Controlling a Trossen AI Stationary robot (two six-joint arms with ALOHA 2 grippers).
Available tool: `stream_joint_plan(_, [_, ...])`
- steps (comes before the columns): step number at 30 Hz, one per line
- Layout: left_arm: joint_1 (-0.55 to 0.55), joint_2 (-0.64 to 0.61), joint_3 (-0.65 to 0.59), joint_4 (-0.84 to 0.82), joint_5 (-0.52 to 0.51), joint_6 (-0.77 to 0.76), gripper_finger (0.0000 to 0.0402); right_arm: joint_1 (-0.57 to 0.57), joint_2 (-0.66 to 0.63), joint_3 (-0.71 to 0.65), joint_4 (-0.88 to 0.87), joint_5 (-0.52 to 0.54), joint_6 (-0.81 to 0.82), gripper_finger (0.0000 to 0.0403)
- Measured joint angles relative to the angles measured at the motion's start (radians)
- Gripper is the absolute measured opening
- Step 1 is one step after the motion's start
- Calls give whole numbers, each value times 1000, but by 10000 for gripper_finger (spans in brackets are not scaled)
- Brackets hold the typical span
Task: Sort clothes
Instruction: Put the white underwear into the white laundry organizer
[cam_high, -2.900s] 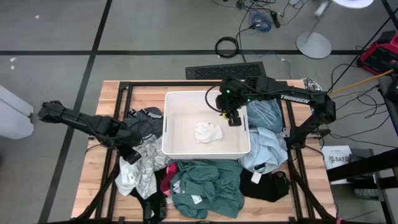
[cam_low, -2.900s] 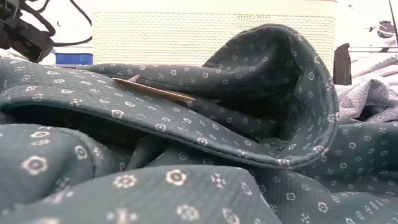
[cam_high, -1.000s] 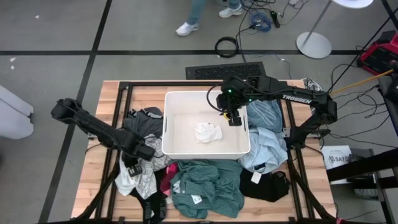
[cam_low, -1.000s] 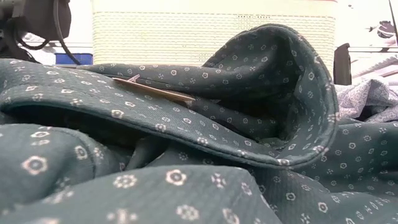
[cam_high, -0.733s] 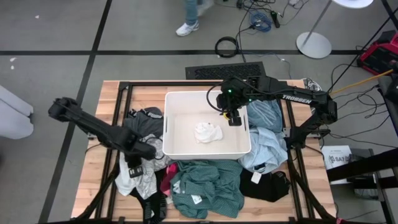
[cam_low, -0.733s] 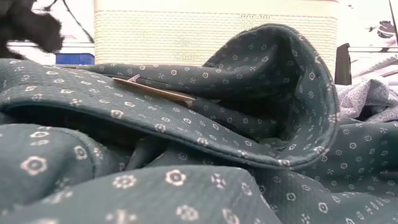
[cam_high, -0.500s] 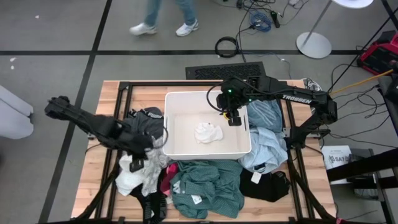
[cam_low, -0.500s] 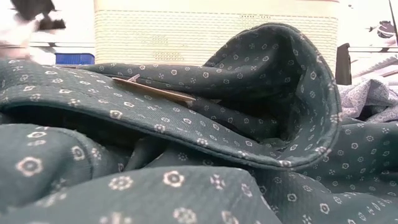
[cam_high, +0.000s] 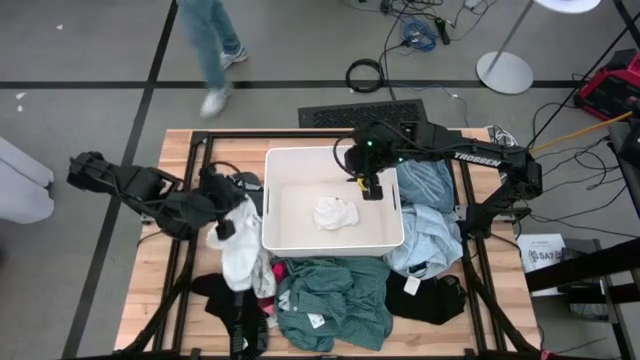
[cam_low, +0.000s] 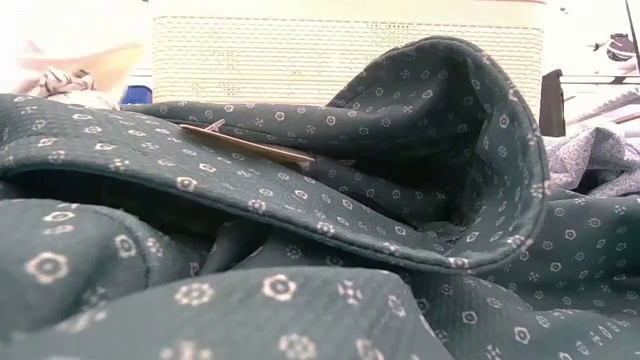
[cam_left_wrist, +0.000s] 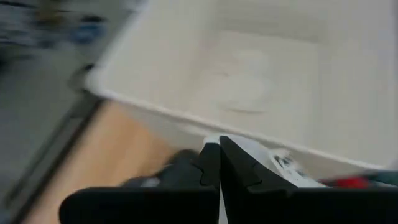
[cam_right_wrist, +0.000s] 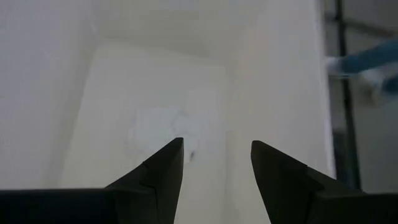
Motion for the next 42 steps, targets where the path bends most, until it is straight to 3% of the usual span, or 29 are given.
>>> stream_joint_plan(5, [28, -3, 0, -2, -315, 32, 0, 0, 36, 1, 350, -176, -14, 176])
stream_joint_plan(9, [43, -14, 0, 158, -399, 212, 0, 1, 82, 1, 588, -207, -36, 176])
stream_joint_plan(13, [50, -24, 0, 366, -404, 414, 0, -12, 133, 1, 779, -224, -33, 176])
stream_joint_plan(19, [72, -25, 0, 543, -396, 594, 0, -55, 207, 1, 958, -381, 73, 176])
stream_joint_plan(28, [133, -19, 0, 550, -286, 593, 0, -57, 336, 1, 1302, -418, 237, 176])
stream_joint_plan(34, [159, -13, 0, 551, -239, 593, 0, -54, 409, 24, 1374, -512, 339, 176])
stream_joint_plan(42, [185, -11, 0, 555, -162, 592, 0, -44, 449, 65, 1381, -453, 340, 175])
